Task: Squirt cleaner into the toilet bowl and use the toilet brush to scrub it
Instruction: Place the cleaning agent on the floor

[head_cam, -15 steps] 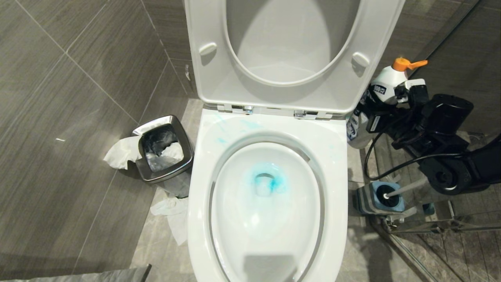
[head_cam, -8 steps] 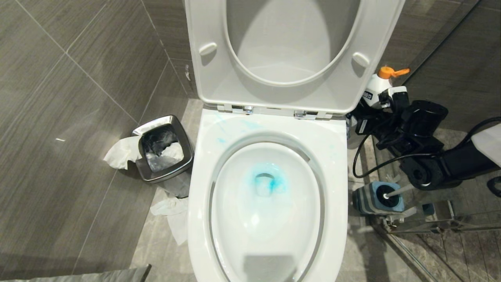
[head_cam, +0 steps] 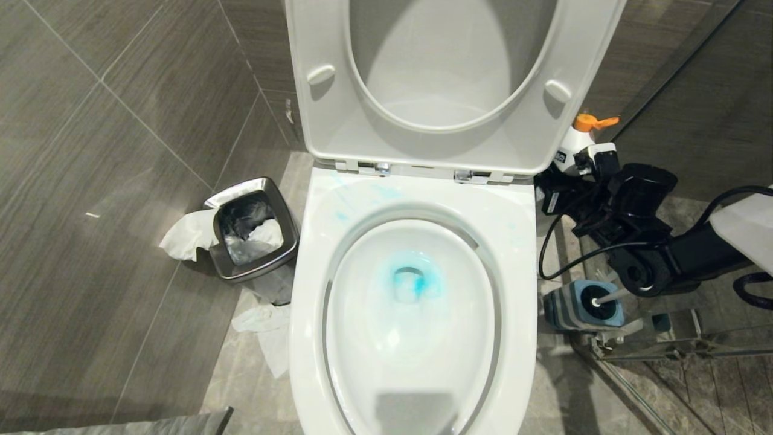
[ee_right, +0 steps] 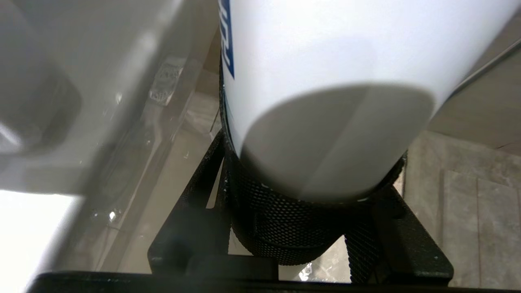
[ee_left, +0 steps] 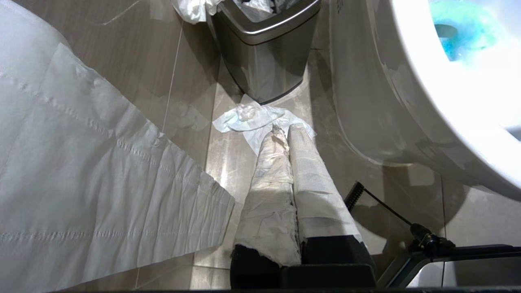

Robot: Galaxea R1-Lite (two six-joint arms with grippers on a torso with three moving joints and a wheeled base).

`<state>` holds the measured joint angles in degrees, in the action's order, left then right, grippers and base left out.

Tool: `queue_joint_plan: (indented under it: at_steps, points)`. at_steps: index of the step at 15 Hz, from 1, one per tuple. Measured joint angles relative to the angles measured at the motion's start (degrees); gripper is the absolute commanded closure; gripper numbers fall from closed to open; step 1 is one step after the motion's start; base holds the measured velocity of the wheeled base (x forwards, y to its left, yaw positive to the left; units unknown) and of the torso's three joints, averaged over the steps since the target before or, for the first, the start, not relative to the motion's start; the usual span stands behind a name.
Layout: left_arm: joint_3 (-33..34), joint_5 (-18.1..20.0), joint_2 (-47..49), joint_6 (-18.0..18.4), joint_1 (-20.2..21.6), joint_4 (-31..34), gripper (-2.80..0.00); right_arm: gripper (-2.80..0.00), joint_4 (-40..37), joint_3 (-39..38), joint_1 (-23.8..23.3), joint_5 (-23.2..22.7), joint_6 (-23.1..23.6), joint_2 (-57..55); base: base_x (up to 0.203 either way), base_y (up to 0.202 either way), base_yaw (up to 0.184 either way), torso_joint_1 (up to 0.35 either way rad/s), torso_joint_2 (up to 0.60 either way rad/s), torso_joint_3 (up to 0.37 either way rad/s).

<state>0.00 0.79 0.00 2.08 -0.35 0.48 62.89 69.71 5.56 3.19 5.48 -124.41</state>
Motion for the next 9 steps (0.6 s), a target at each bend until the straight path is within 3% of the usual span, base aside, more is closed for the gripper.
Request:
queue_joint_plan:
  at_steps: [9]
  points:
    - [0.0, -0.4, 0.0, -0.1, 0.0, -0.1, 0.00, 0.00, 3.5, 4.4, -0.6, -0.7, 0.1, -4.2, 0.000, 0.000, 0.000, 0.004, 0.00, -0.185]
